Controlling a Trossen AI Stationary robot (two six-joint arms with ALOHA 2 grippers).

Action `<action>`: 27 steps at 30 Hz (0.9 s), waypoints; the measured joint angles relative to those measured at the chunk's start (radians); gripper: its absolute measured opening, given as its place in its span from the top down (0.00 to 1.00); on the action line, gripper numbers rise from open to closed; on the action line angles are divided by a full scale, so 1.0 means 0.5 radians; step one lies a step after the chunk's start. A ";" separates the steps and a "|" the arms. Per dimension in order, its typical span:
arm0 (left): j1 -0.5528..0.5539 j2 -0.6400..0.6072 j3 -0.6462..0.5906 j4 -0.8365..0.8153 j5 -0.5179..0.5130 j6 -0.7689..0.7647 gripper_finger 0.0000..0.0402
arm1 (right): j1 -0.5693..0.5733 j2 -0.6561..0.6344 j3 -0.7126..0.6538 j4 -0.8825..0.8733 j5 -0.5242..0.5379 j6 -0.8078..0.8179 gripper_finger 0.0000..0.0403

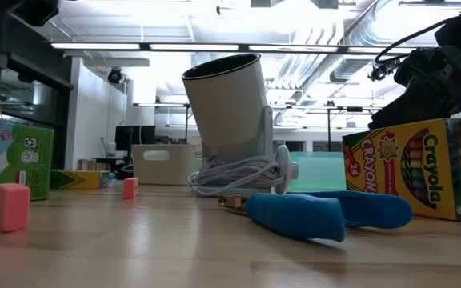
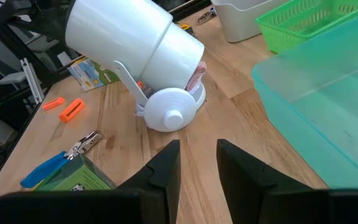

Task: Pick & Place School Supplies
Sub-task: Put the yellow crayon box into the blue bin

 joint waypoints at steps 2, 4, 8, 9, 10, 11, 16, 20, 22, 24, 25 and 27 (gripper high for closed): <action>0.002 0.029 0.000 -0.008 0.003 -0.017 0.74 | 0.000 0.000 0.000 0.000 0.000 0.000 0.77; 0.007 0.057 0.000 -0.010 0.037 -0.008 0.74 | 0.000 0.000 0.000 0.000 0.001 0.000 0.77; 0.019 0.097 0.000 -0.013 0.045 0.075 0.74 | 0.000 0.000 0.000 0.000 0.001 0.000 0.77; 0.019 0.104 0.000 -0.011 0.043 0.096 0.74 | 0.000 0.000 0.000 0.000 0.001 0.000 0.77; 0.019 0.110 0.000 -0.011 0.043 0.112 0.74 | 0.000 0.000 0.000 0.000 0.001 0.000 0.77; 0.019 0.114 0.000 -0.012 0.044 0.117 0.73 | 0.000 0.000 0.000 0.000 0.001 0.000 0.77; 0.019 0.114 0.000 -0.010 0.044 0.141 0.66 | 0.000 0.000 -0.001 0.000 0.001 0.000 0.77; 0.023 0.127 0.000 -0.004 0.043 0.139 0.57 | 0.000 0.000 0.000 0.000 0.001 0.000 0.77; 0.038 0.149 0.000 0.006 0.045 0.139 0.53 | 0.000 0.000 0.000 0.000 0.001 0.000 0.77; 0.049 0.163 -0.001 0.011 0.050 0.140 0.51 | 0.000 0.000 0.000 0.000 0.001 0.000 0.77; 0.060 0.172 -0.001 0.015 0.056 0.143 0.50 | 0.000 0.000 0.000 0.000 0.001 0.000 0.77; 0.079 0.193 -0.002 0.019 0.061 0.166 0.49 | 0.000 0.000 0.000 0.000 0.001 0.000 0.77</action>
